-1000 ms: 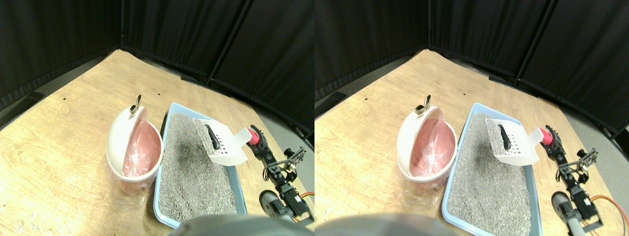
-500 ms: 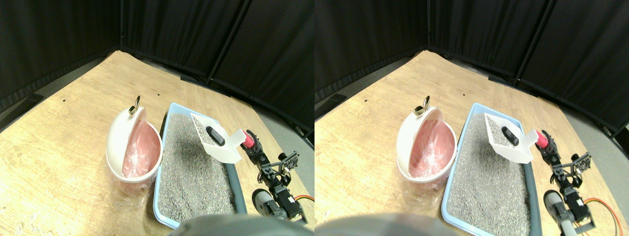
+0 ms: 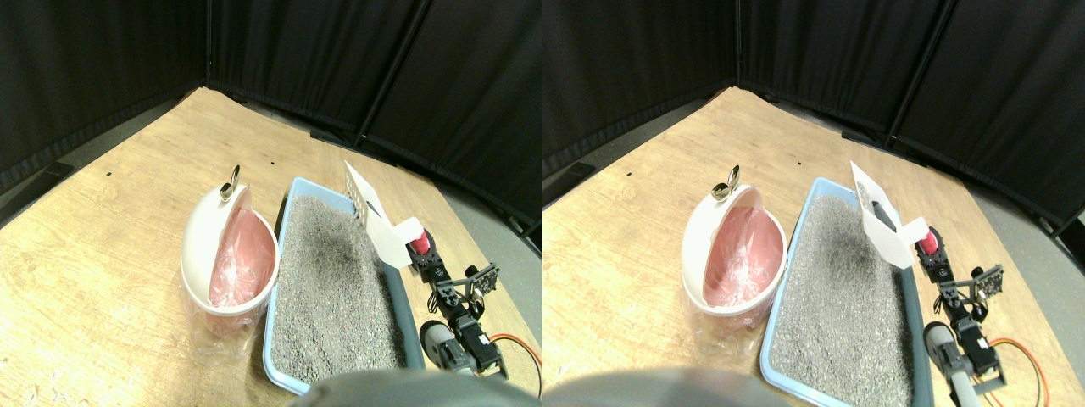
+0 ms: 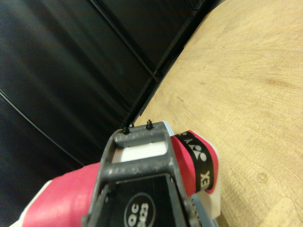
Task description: Scoop (unimanual)
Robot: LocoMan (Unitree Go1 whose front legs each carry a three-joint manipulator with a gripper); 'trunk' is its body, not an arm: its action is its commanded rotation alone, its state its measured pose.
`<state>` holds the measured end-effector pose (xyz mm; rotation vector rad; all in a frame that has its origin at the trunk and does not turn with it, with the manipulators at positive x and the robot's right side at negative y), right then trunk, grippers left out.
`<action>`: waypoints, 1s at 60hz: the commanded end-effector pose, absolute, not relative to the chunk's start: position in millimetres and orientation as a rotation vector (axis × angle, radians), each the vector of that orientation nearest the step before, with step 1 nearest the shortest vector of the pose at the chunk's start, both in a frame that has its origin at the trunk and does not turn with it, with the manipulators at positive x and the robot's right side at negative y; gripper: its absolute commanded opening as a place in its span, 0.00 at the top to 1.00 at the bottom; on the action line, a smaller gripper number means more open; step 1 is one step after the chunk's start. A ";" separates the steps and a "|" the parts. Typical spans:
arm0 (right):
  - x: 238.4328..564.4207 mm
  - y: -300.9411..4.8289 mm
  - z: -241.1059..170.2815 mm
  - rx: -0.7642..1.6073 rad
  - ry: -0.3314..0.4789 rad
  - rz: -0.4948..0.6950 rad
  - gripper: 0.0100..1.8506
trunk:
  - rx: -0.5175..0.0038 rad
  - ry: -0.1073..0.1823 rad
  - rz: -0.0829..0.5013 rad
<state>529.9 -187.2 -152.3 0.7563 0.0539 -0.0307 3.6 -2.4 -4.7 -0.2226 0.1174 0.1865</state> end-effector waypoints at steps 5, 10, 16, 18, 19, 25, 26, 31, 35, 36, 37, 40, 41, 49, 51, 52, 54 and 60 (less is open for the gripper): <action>531.8 -182.9 -141.6 0.709 0.002 0.023 0.97 | -0.232 0.096 0.188; 531.8 -181.9 -138.5 0.689 0.003 0.016 0.97 | -0.232 0.097 0.187; 533.5 -181.7 -135.1 0.641 0.000 0.039 0.97 | -0.235 0.098 0.190; 534.1 -181.5 -133.7 0.620 -0.008 0.044 0.97 | -0.235 0.098 0.190; 534.4 -181.4 -132.8 0.600 -0.010 0.052 0.97 | -0.237 0.100 0.193; 533.7 -180.4 -126.3 0.555 -0.028 0.053 0.97 | -0.239 0.101 0.195; 533.5 -180.1 -125.0 0.550 -0.029 0.048 0.97 | -0.241 0.100 0.196; 536.0 -180.4 -116.1 0.448 -0.059 0.110 0.97 | -0.240 0.101 0.194; 537.6 -180.4 -111.3 0.385 -0.073 0.117 0.97 | -0.240 0.100 0.194; 538.7 -180.4 -109.5 0.355 -0.080 0.132 0.97 | -0.242 0.101 0.194; 540.0 -180.1 -107.8 0.329 -0.084 0.149 0.97 | -0.242 0.101 0.194; 542.7 -180.0 -103.7 0.294 -0.096 0.156 0.97 | -0.243 0.102 0.196; 542.7 -180.0 -103.7 0.294 -0.096 0.156 0.97 | -0.243 0.102 0.196; 547.0 -178.1 -91.5 0.166 -0.117 0.176 0.97 | -0.249 0.101 0.206; 547.2 -177.7 -89.5 0.149 -0.119 0.177 0.97 | -0.249 0.101 0.206; 547.2 -177.4 -88.4 0.144 -0.122 0.178 0.97 | -0.252 0.102 0.210; 548.0 -176.5 -84.1 0.123 -0.130 0.200 0.97 | -0.252 0.102 0.210; 550.3 -173.0 -75.0 0.066 -0.130 0.190 0.97 | -0.259 0.103 0.220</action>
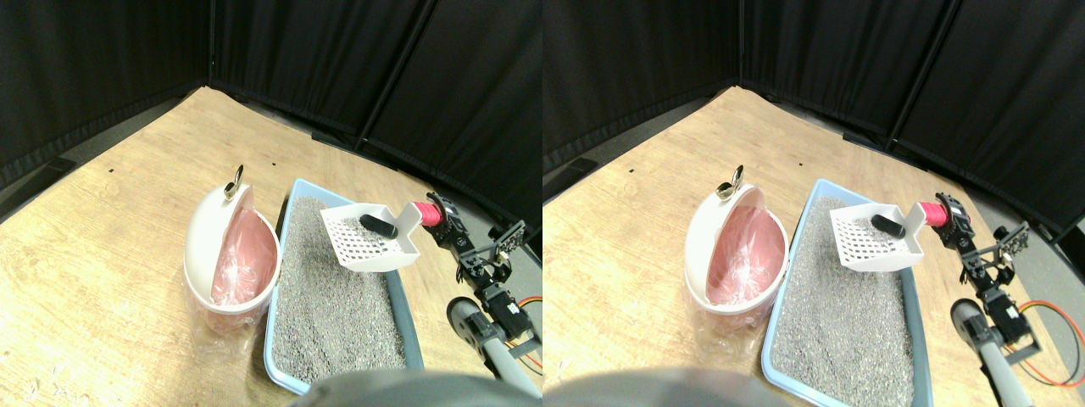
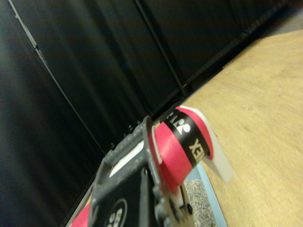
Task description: Scoop (unimanual)
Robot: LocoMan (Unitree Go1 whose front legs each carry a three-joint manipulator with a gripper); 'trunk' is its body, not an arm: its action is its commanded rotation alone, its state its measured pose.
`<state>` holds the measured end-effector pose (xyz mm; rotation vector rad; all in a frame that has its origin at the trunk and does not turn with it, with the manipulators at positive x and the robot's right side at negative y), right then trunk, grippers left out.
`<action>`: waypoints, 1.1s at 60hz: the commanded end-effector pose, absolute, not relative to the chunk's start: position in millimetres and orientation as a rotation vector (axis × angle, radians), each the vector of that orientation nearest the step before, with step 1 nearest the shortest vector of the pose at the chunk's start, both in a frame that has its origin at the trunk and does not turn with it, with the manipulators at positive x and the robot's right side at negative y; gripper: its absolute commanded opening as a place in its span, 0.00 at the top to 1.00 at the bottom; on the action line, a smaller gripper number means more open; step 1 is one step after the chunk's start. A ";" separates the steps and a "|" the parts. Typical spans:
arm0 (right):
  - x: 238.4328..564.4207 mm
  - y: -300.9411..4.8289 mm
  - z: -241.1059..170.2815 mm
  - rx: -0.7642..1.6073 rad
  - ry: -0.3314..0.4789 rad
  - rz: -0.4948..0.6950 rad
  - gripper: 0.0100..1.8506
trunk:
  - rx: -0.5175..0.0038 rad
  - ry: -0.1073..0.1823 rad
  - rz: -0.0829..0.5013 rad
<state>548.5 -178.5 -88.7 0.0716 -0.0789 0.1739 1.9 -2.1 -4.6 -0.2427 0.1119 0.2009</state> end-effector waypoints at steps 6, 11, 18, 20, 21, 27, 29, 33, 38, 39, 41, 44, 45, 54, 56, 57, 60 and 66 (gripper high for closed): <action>552.0 -166.3 -67.4 0.031 -0.143 0.200 0.97 | -0.270 0.109 0.238; 552.4 -160.4 -64.4 0.011 -0.151 0.210 0.97 | -0.276 0.111 0.252; 552.6 -152.0 -61.2 -0.003 -0.150 0.248 0.97 | -0.288 0.110 0.275; 552.4 -149.6 -60.4 -0.003 -0.146 0.274 0.97 | -0.292 0.111 0.281; 552.0 -147.7 -59.9 -0.008 -0.147 0.271 0.97 | -0.292 0.111 0.281; 551.4 -141.2 -59.0 -0.023 -0.146 0.283 0.97 | -0.300 0.114 0.299; 551.2 -138.7 -58.7 -0.027 -0.144 0.290 0.97 | -0.302 0.115 0.305; 550.8 -133.7 -58.2 -0.027 -0.132 0.296 0.97 | -0.307 0.113 0.321; 550.9 -127.3 -58.1 -0.004 -0.125 0.317 0.97 | -0.314 0.113 0.336; 550.9 -127.3 -58.1 -0.004 -0.125 0.317 0.97 | -0.314 0.113 0.336; 551.1 -125.4 -58.5 0.000 -0.124 0.325 0.97 | -0.316 0.115 0.341; 550.4 -122.2 -58.9 0.005 -0.118 0.325 0.97 | -0.320 0.111 0.350; 550.4 -121.1 -59.2 0.006 -0.118 0.327 0.97 | -0.320 0.111 0.350; 548.8 -113.9 -59.9 0.005 -0.111 0.347 0.97 | -0.333 0.108 0.370; 548.3 -112.0 -59.8 0.005 -0.106 0.348 0.97 | -0.336 0.107 0.375; 548.3 -112.0 -59.8 0.005 -0.106 0.348 0.97 | -0.336 0.107 0.375; 547.5 -108.7 -60.1 0.010 -0.082 0.345 0.97 | -0.342 0.106 0.385; 546.9 -103.8 -60.7 0.016 -0.065 0.362 0.97 | -0.350 0.107 0.397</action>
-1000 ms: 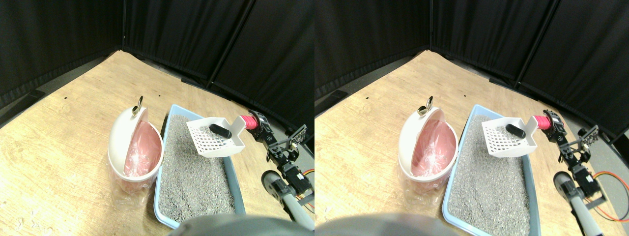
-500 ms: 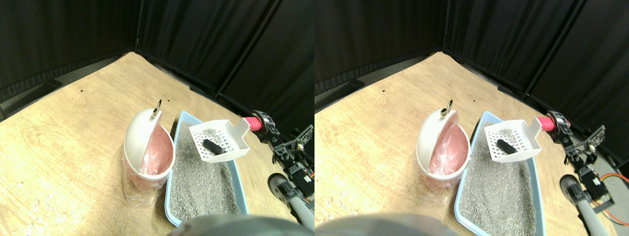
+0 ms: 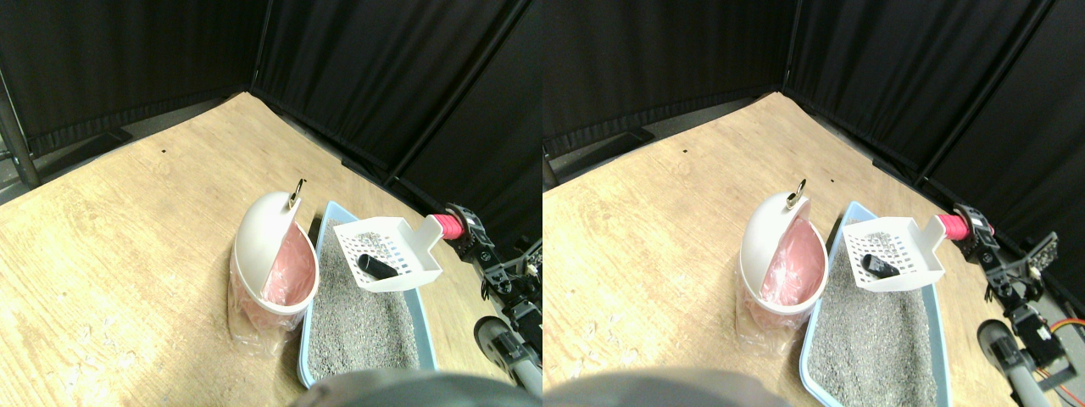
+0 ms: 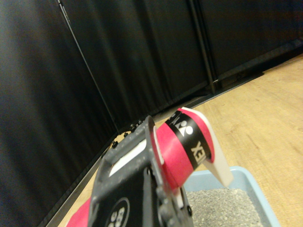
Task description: Scoop (unimanual)
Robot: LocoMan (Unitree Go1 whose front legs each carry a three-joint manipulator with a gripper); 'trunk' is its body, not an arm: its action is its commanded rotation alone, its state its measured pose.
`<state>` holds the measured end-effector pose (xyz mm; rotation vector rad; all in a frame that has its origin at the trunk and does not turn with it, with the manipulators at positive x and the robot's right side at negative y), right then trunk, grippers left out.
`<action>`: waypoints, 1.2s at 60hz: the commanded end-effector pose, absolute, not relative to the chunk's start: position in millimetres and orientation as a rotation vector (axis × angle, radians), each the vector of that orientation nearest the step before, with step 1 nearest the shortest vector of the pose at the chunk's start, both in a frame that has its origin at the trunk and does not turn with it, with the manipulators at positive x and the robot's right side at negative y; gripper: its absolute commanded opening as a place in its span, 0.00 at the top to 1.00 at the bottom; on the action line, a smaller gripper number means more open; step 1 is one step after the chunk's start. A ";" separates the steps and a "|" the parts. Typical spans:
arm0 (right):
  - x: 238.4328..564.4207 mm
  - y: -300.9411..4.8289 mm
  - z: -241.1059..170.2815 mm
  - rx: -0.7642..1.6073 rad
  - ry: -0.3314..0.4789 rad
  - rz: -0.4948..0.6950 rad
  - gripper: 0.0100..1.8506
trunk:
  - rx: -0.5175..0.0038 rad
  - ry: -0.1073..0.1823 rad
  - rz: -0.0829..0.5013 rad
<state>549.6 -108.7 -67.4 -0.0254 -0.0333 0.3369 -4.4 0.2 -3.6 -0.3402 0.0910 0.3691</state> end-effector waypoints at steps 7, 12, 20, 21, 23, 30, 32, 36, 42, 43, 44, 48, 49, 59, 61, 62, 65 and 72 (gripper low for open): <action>547.4 -94.6 -60.8 0.010 -0.060 0.428 0.97 | -0.361 0.109 0.409; 547.6 -88.6 -60.0 0.006 -0.056 0.448 0.97 | -0.365 0.107 0.415; 546.7 -80.2 -58.6 0.001 -0.057 0.453 0.97 | -0.374 0.106 0.428; 546.7 -78.8 -58.6 -0.002 -0.055 0.454 0.97 | -0.375 0.108 0.430; 547.2 -77.3 -58.6 -0.009 -0.045 0.460 0.97 | -0.377 0.108 0.432; 548.4 -72.6 -59.9 -0.025 -0.026 0.459 0.97 | -0.386 0.107 0.445; 549.3 -70.8 -60.5 -0.029 -0.024 0.459 0.97 | -0.388 0.107 0.449; 551.2 -67.3 -61.4 -0.039 -0.011 0.461 0.97 | -0.392 0.107 0.454; 554.8 -61.9 -62.7 -0.071 -0.002 0.479 0.97 | -0.403 0.107 0.468; 555.4 -60.6 -63.0 -0.077 -0.002 0.485 0.97 | -0.405 0.108 0.471; 555.9 -59.4 -63.1 -0.085 0.002 0.484 0.97 | -0.405 0.108 0.471; 557.4 -56.9 -63.6 -0.114 0.003 0.502 0.97 | -0.412 0.110 0.478; 557.2 -55.9 -63.6 -0.122 0.005 0.506 0.97 | -0.412 0.110 0.478; 558.0 -50.3 -63.7 -0.179 0.009 0.541 0.97 | -0.421 0.109 0.486; 558.1 -48.9 -62.9 -0.200 0.009 0.550 0.97 | -0.423 0.109 0.485; 558.3 -48.4 -62.4 -0.203 0.010 0.558 0.97 | -0.424 0.109 0.485; 557.5 -46.7 -61.1 -0.216 0.013 0.561 0.97 | -0.426 0.110 0.483; 556.2 -42.8 -58.4 -0.255 0.019 0.591 0.97 | -0.427 0.109 0.481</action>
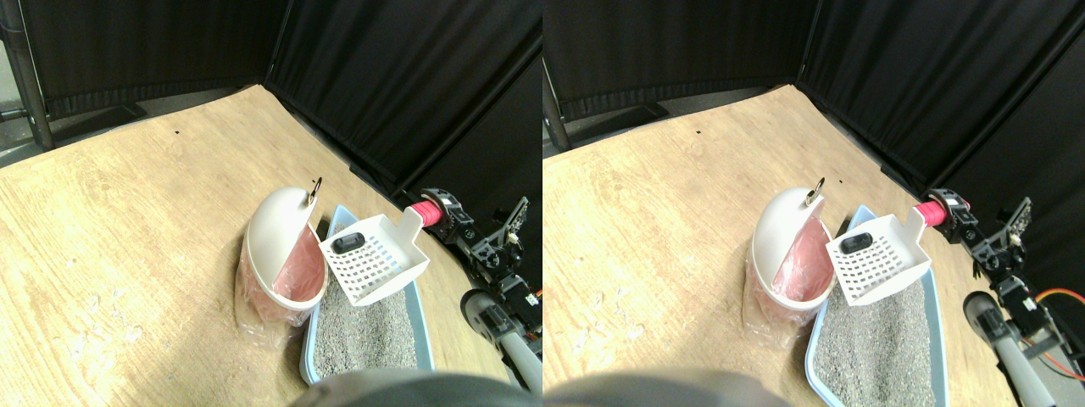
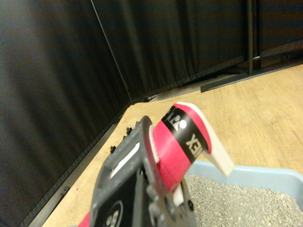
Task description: Scoop (unimanual)
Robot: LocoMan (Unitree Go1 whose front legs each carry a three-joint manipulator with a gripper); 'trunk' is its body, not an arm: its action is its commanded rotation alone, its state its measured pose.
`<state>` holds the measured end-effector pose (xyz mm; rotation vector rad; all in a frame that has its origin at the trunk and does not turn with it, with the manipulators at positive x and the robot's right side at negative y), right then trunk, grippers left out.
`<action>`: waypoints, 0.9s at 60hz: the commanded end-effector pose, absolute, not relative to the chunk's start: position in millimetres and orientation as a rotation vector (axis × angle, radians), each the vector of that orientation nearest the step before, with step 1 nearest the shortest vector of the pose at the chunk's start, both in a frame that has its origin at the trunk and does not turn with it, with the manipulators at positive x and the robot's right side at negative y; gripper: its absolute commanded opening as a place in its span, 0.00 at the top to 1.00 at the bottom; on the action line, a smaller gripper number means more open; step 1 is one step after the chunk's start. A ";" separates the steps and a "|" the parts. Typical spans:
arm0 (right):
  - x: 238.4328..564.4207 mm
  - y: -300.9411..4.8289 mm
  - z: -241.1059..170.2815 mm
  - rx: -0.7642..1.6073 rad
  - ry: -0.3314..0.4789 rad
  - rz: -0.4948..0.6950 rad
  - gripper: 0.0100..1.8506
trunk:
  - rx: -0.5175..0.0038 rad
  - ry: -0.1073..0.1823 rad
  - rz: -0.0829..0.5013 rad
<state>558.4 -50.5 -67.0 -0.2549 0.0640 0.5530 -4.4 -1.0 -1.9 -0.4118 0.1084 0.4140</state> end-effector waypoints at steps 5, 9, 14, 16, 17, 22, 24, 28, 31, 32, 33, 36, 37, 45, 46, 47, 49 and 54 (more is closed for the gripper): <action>555.4 -41.4 -56.8 -0.280 0.016 0.601 0.97 | -0.429 0.108 0.481; 554.5 -39.6 -55.1 -0.291 0.022 0.599 0.97 | -0.431 0.106 0.483; 552.0 -36.9 -52.7 -0.326 0.014 0.606 0.97 | -0.432 0.103 0.483; 551.2 -35.7 -51.8 -0.331 0.012 0.610 0.97 | -0.433 0.103 0.483; 551.2 -35.7 -51.8 -0.331 0.012 0.610 0.97 | -0.435 0.104 0.484; 549.3 -31.1 -49.0 -0.375 0.009 0.613 0.97 | -0.436 0.104 0.486; 548.5 -29.4 -48.2 -0.391 0.004 0.612 0.97 | -0.436 0.103 0.488; 547.8 -25.8 -46.2 -0.396 0.014 0.614 0.97 | -0.438 0.103 0.490; 547.9 -24.4 -45.7 -0.399 0.013 0.619 0.97 | -0.438 0.103 0.492; 547.9 -23.5 -45.3 -0.402 0.011 0.622 0.97 | -0.438 0.103 0.492; 548.1 -23.1 -45.1 -0.405 0.013 0.624 0.97 | -0.440 0.103 0.493; 548.0 -20.8 -44.0 -0.422 0.014 0.615 0.97 | -0.440 0.104 0.493; 548.1 -19.9 -43.5 -0.426 0.017 0.612 0.97 | -0.441 0.103 0.494; 547.0 -13.9 -42.6 -0.447 0.027 0.558 0.97 | -0.441 0.099 0.497; 547.0 -13.5 -42.7 -0.447 0.027 0.557 0.97 | -0.441 0.097 0.497; 547.0 -13.5 -42.7 -0.447 0.027 0.557 0.97 | -0.441 0.097 0.497; 546.7 -12.2 -42.9 -0.453 0.027 0.546 0.97 | -0.442 0.098 0.497; 548.4 -10.7 -43.7 -0.474 0.013 0.541 0.94 | -0.444 0.097 0.499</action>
